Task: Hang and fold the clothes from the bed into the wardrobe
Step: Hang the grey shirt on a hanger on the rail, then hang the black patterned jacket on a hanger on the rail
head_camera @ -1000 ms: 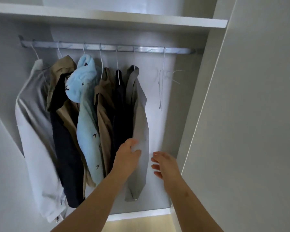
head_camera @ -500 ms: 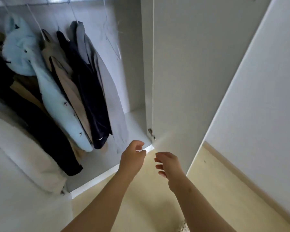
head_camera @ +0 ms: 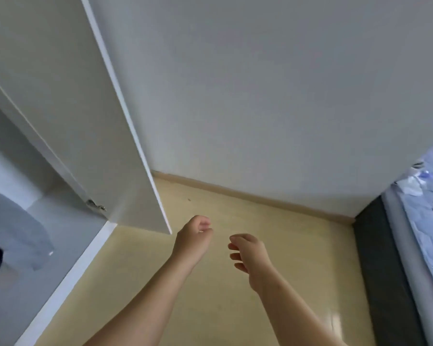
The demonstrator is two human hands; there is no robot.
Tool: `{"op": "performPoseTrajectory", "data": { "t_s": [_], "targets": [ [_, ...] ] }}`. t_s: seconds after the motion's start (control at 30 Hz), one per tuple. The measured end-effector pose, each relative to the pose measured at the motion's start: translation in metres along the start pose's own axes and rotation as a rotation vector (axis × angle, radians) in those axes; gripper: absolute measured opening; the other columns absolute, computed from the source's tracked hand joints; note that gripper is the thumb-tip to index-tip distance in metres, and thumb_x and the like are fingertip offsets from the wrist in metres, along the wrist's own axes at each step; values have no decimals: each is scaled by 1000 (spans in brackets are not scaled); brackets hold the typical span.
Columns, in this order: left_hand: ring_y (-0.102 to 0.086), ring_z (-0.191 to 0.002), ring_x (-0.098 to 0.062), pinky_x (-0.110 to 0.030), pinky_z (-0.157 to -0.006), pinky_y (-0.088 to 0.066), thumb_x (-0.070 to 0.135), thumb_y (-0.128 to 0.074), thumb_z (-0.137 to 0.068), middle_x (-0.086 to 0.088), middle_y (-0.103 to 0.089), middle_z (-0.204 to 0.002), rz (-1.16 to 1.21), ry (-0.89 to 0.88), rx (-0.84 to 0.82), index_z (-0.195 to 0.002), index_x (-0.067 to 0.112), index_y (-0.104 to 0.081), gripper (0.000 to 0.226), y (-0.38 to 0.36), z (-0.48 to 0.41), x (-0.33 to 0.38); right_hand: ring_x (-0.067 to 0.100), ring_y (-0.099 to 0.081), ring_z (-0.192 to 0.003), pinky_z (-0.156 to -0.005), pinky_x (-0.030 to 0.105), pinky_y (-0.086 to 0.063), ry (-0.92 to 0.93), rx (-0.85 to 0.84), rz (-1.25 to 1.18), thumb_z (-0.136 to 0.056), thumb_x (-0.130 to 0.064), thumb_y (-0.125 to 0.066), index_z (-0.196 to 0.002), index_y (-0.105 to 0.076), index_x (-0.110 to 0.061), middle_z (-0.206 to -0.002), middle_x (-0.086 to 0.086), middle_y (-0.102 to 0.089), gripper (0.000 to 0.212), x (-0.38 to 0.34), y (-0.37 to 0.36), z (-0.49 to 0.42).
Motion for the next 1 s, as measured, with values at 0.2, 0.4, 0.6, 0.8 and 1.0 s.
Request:
{"op": "performPoseTrajectory", "data": {
  "t_s": [0.2, 0.4, 0.6, 0.8, 1.0],
  "targets": [
    [-53, -82, -7, -14, -57, -36, 18, -53, -88, 13, -57, -91, -70, -87, -263, -87, 31, -56, 13, -180, 66, 60, 12, -49, -58, -55, 22, -36, -42, 265, -158, -89, -13, -52, -81, -59, -17, -73, -2, -56, 11, 52, 195, 40],
    [-54, -78, -14, -21, -61, -38, 15, -56, -86, 7, -59, -83, -144, -208, -460, -78, 30, -57, 18, -331, 127, 123, 13, -50, -60, -54, 21, -37, -55, 468, -310, -88, -13, -52, -80, -58, -18, -76, -1, -59, 12, 100, 350, 80],
    [-47, -63, -11, -22, -54, -35, 12, -54, -88, 2, -57, -80, -207, -234, -673, -82, 25, -58, 15, -436, 178, 146, 14, -44, -53, -49, 22, -31, -97, 633, -461, -86, -9, -50, -81, -59, -14, -70, 0, -55, 12, 147, 446, 111],
    [-52, -75, -16, -25, -63, -39, 12, -51, -89, -1, -58, -84, -272, -237, -790, -87, 22, -60, 13, -515, 179, 172, 8, -36, -40, -40, 19, -25, -174, 706, -590, -85, -5, -49, -67, -50, -16, -58, -4, -46, 22, 175, 502, 107],
    [-53, -73, -13, -24, -62, -41, 12, -50, -89, 1, -59, -79, -321, -259, -883, -84, 26, -58, 17, -610, 145, 219, 16, -45, -60, -51, 23, -34, -210, 837, -710, -86, -6, -50, -78, -59, -13, -72, 4, -55, 14, 169, 579, 58]
  ]
}}
Point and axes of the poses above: each hand's wrist, its own z-axis away from the middle knuckle, its own y-axis out of the back of the hand, x = y × z, the point moved 9 cm from there along -z, towards the middle knuckle
